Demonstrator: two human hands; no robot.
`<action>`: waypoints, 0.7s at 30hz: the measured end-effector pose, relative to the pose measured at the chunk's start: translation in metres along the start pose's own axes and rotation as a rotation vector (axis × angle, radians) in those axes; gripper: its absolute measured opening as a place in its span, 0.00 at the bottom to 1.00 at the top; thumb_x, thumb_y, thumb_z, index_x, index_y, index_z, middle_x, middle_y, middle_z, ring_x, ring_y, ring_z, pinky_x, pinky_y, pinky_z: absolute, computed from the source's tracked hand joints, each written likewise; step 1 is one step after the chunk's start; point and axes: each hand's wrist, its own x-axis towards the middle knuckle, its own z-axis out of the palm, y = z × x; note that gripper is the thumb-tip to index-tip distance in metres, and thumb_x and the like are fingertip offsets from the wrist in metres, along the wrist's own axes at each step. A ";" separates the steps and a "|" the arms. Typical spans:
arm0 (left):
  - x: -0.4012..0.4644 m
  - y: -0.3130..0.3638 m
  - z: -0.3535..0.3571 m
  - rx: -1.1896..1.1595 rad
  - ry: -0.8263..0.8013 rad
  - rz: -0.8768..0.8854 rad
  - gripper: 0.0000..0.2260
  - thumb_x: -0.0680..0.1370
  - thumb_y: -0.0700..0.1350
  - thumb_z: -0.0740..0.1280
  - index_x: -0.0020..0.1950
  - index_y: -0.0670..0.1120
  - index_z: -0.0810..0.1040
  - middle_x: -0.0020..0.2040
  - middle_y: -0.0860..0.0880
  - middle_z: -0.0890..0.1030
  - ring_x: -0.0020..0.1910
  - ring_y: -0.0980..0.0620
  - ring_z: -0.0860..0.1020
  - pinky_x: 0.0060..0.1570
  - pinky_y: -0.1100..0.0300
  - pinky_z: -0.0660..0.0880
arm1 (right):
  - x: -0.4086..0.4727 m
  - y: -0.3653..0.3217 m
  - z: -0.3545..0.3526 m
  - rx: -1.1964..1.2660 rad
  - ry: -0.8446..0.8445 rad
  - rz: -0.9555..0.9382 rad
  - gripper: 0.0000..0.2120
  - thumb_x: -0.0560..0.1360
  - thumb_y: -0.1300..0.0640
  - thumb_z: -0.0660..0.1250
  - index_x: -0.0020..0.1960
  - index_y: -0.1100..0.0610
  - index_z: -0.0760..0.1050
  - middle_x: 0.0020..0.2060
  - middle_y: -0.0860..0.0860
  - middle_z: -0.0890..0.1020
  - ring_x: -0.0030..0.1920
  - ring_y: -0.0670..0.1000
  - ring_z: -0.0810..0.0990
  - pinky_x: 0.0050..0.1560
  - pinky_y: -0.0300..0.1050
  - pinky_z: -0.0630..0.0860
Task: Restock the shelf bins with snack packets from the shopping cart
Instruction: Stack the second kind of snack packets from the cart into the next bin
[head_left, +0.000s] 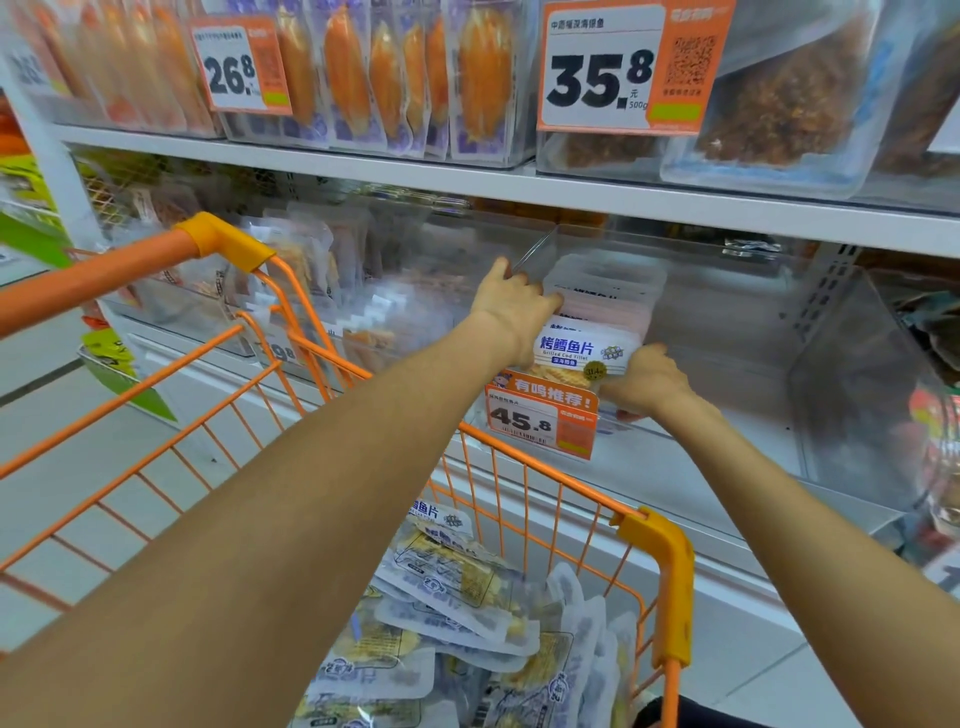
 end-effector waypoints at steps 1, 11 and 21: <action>0.001 0.002 0.000 0.011 -0.016 -0.005 0.35 0.71 0.59 0.70 0.73 0.49 0.61 0.67 0.47 0.73 0.67 0.46 0.68 0.69 0.48 0.55 | -0.001 -0.001 0.001 -0.030 -0.011 -0.007 0.32 0.72 0.56 0.73 0.67 0.64 0.59 0.61 0.59 0.73 0.57 0.61 0.78 0.53 0.50 0.77; -0.002 -0.002 -0.010 -0.103 -0.009 -0.073 0.31 0.71 0.50 0.72 0.71 0.49 0.64 0.68 0.47 0.71 0.68 0.46 0.67 0.65 0.51 0.62 | -0.007 0.007 -0.009 -0.035 -0.069 -0.030 0.36 0.66 0.51 0.78 0.64 0.61 0.61 0.55 0.58 0.75 0.51 0.59 0.80 0.53 0.58 0.79; -0.019 -0.008 -0.015 -0.306 0.071 -0.101 0.19 0.74 0.44 0.67 0.66 0.52 0.74 0.65 0.49 0.75 0.66 0.48 0.69 0.64 0.53 0.62 | -0.010 0.015 -0.017 -0.022 0.053 -0.097 0.25 0.71 0.49 0.73 0.58 0.58 0.65 0.48 0.56 0.79 0.46 0.58 0.81 0.50 0.59 0.79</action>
